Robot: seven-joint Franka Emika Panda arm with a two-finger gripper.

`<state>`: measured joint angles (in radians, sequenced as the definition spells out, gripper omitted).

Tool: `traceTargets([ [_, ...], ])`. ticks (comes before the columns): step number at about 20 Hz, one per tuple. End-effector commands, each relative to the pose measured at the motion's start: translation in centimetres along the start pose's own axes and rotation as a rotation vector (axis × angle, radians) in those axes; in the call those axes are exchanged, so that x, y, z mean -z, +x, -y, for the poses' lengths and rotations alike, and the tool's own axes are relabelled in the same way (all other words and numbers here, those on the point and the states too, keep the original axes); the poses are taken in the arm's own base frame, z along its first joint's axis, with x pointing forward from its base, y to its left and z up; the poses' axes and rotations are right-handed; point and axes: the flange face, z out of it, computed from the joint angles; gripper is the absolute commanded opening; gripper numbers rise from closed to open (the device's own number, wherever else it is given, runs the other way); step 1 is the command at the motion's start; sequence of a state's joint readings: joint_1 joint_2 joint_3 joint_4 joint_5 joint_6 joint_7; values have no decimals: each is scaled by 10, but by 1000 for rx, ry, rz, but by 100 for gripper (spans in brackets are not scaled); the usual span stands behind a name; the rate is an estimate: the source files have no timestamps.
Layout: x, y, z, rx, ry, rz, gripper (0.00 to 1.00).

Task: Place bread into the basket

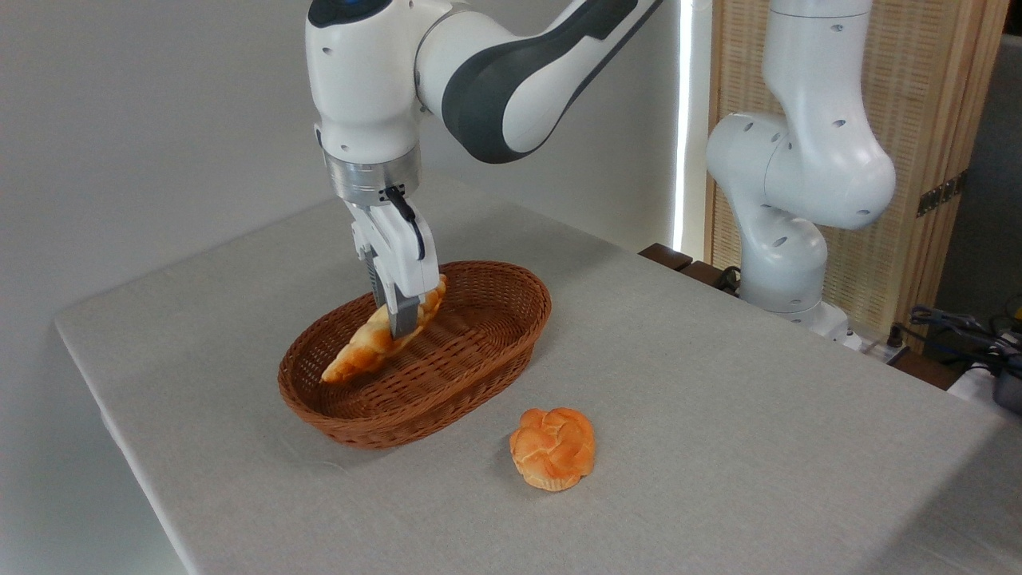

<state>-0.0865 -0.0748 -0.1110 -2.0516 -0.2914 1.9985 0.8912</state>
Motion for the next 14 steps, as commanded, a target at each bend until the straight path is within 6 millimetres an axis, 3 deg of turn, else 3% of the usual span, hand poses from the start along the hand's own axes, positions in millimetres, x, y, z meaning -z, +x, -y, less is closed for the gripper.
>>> traceTargets([
  [1, 3, 1, -2, 4, -8, -1, 100],
  [6, 19, -5, 4, 17, 11, -15, 100],
  [10, 60, -19, 27, 84, 107, 4, 100],
  [12, 91, -46, 52, 150, 140, -3, 100],
  [14, 101, -56, 58, 172, 144, -1, 100],
])
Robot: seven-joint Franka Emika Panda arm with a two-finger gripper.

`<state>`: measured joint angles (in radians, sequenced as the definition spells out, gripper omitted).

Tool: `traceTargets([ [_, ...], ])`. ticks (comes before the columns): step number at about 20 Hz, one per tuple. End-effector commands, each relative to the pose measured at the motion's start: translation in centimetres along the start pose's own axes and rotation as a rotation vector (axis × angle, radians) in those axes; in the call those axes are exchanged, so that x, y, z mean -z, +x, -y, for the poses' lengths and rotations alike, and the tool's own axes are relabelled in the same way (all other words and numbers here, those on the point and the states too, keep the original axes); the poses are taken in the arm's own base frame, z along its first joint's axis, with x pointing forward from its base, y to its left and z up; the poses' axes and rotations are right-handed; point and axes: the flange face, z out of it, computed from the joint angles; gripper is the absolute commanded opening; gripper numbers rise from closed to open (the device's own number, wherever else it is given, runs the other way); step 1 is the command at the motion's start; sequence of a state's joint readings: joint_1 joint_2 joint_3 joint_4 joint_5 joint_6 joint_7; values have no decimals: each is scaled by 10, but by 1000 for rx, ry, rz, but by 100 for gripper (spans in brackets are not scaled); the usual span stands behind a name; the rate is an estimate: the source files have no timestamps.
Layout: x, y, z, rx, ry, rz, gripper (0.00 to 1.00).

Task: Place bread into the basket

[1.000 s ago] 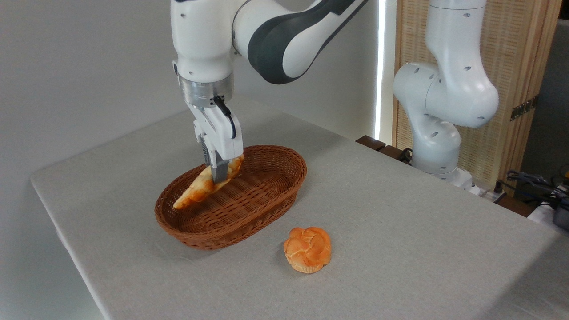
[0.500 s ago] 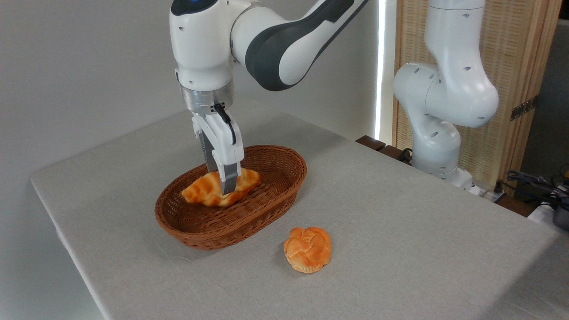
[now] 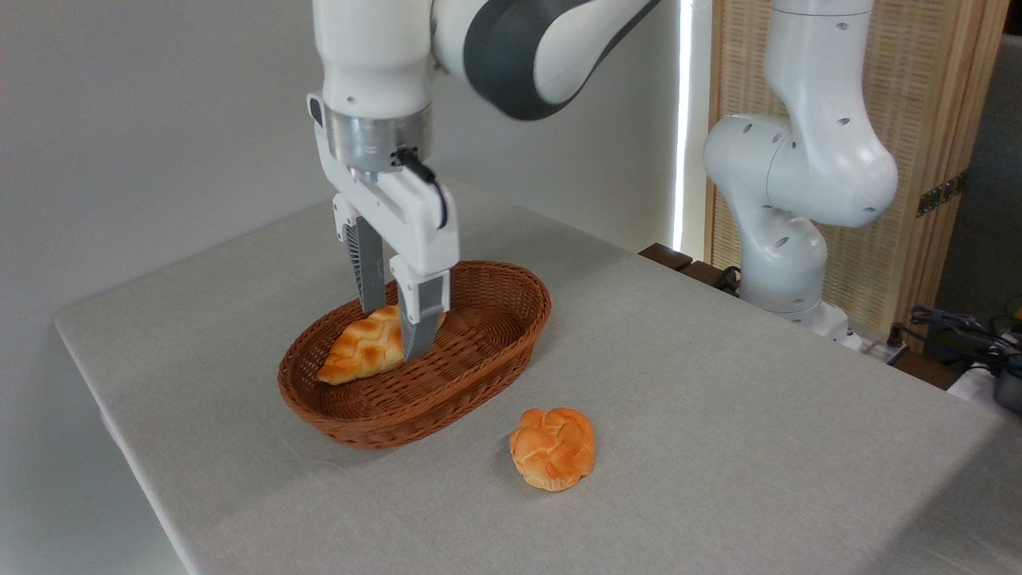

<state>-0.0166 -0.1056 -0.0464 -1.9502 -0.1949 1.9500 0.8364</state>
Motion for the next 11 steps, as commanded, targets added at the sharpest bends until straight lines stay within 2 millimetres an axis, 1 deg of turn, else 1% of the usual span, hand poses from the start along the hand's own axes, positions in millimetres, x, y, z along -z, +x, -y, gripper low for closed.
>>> traceTargets([
  [1, 22, -17, 19, 44, 25, 39, 100],
  [3, 20, -18, 17, 34, 62, 106, 100],
  [4, 18, -17, 15, 59, 65, 123, 100],
  [11, 17, -16, 14, 147, 68, 120, 100],
])
